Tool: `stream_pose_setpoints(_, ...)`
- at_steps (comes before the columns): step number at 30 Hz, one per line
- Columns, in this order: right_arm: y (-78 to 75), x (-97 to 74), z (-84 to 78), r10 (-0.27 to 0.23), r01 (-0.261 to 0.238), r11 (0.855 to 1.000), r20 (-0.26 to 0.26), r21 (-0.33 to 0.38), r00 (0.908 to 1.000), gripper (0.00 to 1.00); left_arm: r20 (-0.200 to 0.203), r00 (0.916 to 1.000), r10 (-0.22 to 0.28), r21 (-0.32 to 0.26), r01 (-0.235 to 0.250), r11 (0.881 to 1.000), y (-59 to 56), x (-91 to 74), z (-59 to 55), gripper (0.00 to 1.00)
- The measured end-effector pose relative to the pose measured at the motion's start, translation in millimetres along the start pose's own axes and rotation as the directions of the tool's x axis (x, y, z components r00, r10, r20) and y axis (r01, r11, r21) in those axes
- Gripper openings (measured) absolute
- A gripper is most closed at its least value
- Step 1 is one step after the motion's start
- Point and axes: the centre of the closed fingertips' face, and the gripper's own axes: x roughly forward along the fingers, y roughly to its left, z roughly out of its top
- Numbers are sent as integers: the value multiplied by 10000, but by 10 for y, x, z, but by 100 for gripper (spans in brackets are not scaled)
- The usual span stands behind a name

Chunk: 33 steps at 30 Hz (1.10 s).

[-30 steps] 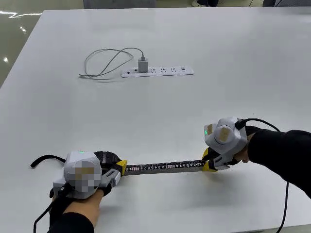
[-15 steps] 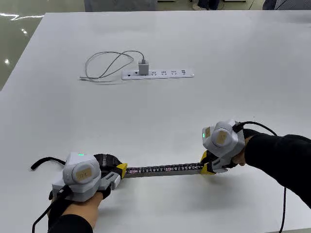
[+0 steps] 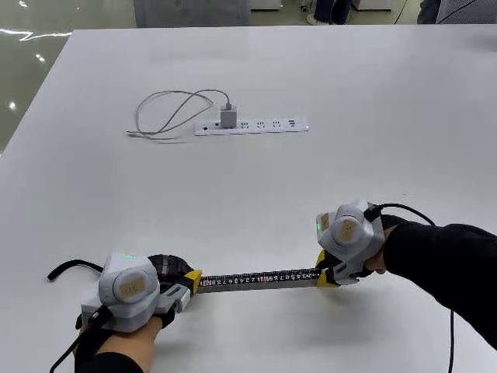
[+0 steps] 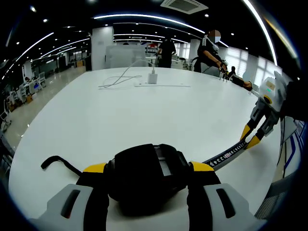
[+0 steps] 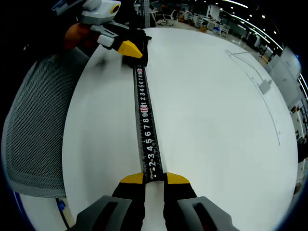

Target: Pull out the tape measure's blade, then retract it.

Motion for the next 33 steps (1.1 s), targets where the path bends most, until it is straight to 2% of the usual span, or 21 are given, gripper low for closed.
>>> stream_pose_setpoints(24,-8,37,117,37,-37,9999,-45,110,10000,10,-17,10000,-60,22,60,10000,8,2,6,62)
stream_pose_setpoints(33,-3,52,145,25,-25,9999,-45,-136,10000,10,-20,10000,-74,36,74,10000,3,2,3,62)
